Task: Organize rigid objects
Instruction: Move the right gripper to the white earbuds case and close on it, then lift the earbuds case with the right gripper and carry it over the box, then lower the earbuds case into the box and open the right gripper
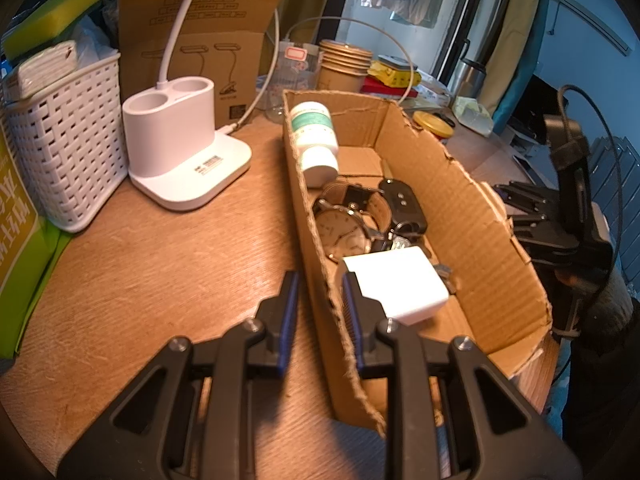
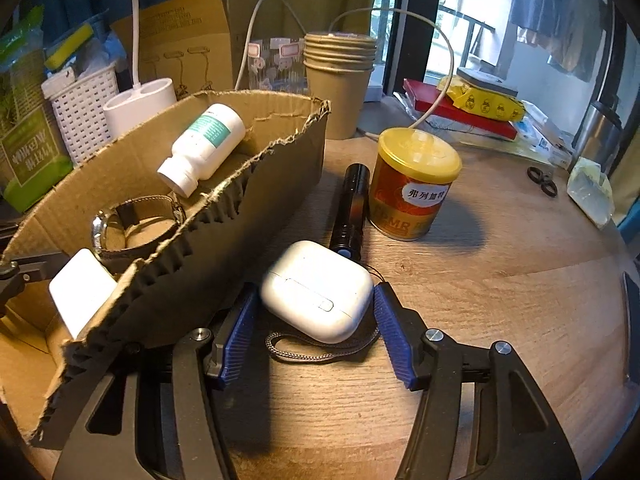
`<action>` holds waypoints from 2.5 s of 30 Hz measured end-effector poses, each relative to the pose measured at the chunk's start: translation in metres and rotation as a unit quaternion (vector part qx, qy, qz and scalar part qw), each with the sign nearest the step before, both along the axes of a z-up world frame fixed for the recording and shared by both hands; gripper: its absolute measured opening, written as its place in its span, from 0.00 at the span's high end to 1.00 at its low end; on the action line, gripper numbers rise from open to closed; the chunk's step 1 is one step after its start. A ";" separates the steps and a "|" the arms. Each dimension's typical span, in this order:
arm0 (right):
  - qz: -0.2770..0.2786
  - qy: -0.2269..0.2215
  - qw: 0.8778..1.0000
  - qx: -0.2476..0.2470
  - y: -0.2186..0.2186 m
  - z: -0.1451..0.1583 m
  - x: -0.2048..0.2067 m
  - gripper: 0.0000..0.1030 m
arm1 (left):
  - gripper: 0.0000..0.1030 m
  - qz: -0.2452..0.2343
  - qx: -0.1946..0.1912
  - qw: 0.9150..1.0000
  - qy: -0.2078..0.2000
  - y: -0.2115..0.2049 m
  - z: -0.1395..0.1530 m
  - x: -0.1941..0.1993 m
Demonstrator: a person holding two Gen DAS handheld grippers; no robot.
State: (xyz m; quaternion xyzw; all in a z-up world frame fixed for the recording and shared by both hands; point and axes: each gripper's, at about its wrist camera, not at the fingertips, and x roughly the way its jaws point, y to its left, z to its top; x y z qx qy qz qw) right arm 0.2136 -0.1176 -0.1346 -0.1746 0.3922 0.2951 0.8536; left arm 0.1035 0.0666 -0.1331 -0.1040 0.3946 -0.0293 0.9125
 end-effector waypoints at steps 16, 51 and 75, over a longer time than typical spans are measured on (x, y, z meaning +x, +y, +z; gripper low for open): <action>-0.023 -0.028 0.999 0.027 -0.023 0.027 -0.013 0.40 | 0.77 0.000 0.000 1.000 0.000 0.000 0.000 0.000; 0.045 -0.082 0.995 0.046 0.035 0.076 -0.030 0.40 | 0.77 0.000 0.000 1.000 0.000 0.000 0.000 0.000; 0.090 -0.061 0.994 -0.010 0.078 0.046 -0.011 0.40 | 0.77 0.000 0.000 1.000 0.000 0.000 0.000 0.000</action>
